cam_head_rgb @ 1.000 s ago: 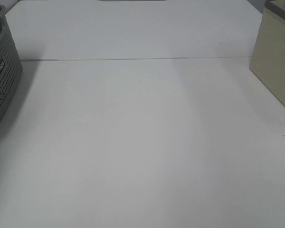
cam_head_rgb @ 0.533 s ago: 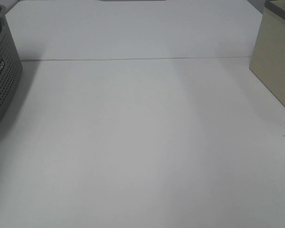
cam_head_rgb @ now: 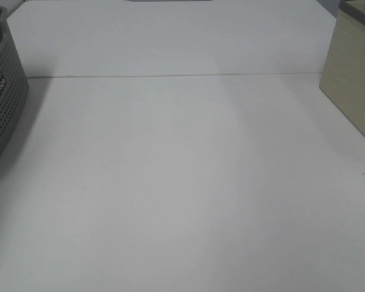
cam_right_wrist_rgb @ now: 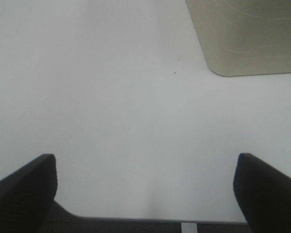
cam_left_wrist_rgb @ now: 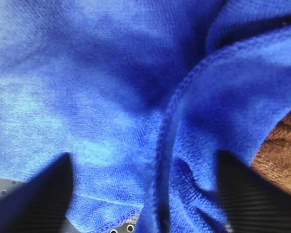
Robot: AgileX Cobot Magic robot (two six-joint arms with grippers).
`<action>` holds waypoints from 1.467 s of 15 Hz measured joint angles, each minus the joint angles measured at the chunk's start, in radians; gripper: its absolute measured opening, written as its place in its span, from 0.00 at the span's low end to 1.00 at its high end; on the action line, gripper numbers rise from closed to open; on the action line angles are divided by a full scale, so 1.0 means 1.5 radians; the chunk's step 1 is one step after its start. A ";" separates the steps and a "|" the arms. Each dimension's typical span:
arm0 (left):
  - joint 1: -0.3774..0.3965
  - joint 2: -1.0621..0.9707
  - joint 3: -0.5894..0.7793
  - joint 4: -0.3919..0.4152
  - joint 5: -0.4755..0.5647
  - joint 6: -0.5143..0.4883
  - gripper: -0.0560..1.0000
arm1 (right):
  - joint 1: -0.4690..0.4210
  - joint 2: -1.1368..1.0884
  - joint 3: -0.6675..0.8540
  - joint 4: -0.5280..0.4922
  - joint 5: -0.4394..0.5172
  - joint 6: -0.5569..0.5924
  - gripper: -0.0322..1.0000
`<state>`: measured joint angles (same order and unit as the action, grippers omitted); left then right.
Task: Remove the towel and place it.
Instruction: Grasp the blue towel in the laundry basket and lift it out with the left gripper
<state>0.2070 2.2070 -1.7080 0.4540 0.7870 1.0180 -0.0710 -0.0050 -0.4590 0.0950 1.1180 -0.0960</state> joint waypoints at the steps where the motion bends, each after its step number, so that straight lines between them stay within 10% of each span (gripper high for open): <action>1: 0.000 0.000 0.000 0.000 0.000 0.000 0.41 | 0.000 0.000 0.000 0.000 0.000 0.000 0.96; 4: 0.000 0.000 -0.004 0.007 0.007 -0.017 0.06 | 0.000 0.000 0.000 0.000 0.000 0.000 0.96; 22: -0.084 -0.264 -0.011 0.022 0.163 -0.172 0.05 | 0.000 0.000 0.000 0.037 -0.015 -0.039 0.96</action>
<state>0.0810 1.8110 -1.7250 0.4870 1.0320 0.7600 -0.0710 -0.0050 -0.4590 0.1510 1.0960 -0.1540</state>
